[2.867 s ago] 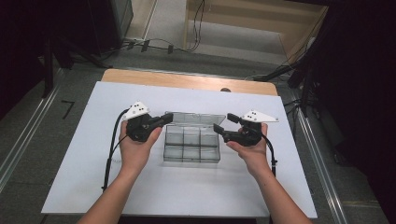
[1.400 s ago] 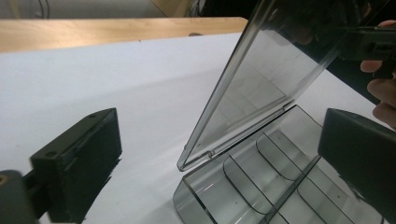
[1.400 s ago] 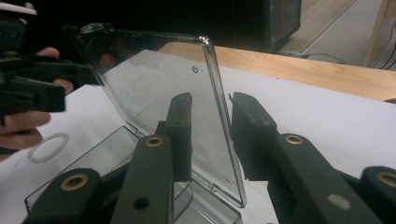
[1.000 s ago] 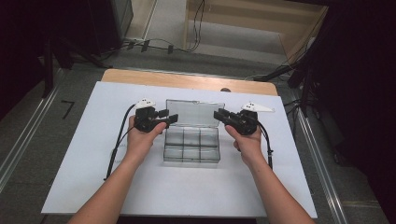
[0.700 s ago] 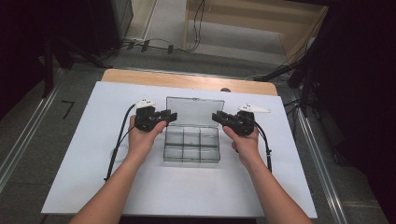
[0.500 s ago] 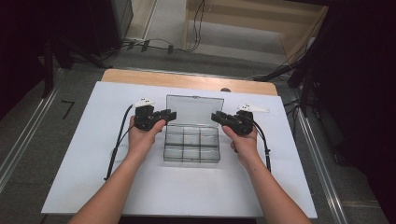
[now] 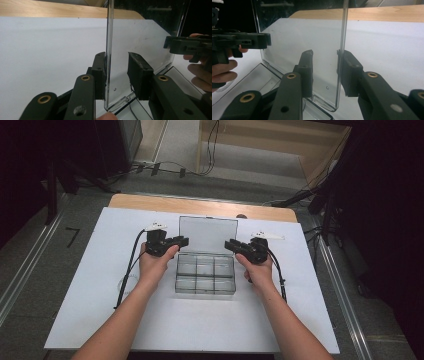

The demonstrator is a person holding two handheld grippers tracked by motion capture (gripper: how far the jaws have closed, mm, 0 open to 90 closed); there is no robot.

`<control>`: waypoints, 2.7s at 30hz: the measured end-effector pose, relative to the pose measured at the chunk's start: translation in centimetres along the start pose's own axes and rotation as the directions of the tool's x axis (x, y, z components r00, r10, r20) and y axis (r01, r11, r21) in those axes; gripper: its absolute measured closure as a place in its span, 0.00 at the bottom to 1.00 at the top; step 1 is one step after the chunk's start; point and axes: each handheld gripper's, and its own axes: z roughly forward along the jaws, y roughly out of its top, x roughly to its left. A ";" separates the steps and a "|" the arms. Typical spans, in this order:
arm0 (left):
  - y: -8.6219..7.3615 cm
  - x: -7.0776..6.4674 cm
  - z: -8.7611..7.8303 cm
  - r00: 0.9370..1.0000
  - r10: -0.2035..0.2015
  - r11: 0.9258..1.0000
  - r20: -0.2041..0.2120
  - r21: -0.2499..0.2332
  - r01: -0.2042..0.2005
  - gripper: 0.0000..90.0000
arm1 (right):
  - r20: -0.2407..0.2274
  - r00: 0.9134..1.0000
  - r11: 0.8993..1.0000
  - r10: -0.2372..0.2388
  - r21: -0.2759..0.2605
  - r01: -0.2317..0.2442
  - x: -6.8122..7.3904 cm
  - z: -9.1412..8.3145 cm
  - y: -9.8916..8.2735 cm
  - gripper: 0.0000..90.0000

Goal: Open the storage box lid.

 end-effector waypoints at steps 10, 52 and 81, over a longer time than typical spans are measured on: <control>-0.2 0.6 0.5 0.999 -0.043 0.999 0.013 0.003 0.043 0.75 | 0.004 1.000 1.000 0.021 0.007 -0.021 -0.4 0.6 -0.3 0.69; -1.0 1.5 2.1 0.987 -0.160 0.981 -0.020 0.109 0.161 0.56 | -0.011 0.992 0.987 0.123 0.105 -0.121 -2.1 2.2 -1.1 0.52; -0.2 0.6 0.2 0.998 -0.058 0.995 0.039 0.081 0.055 0.05 | 0.051 0.993 0.991 0.105 0.083 -0.109 -1.9 0.8 -0.6 0.19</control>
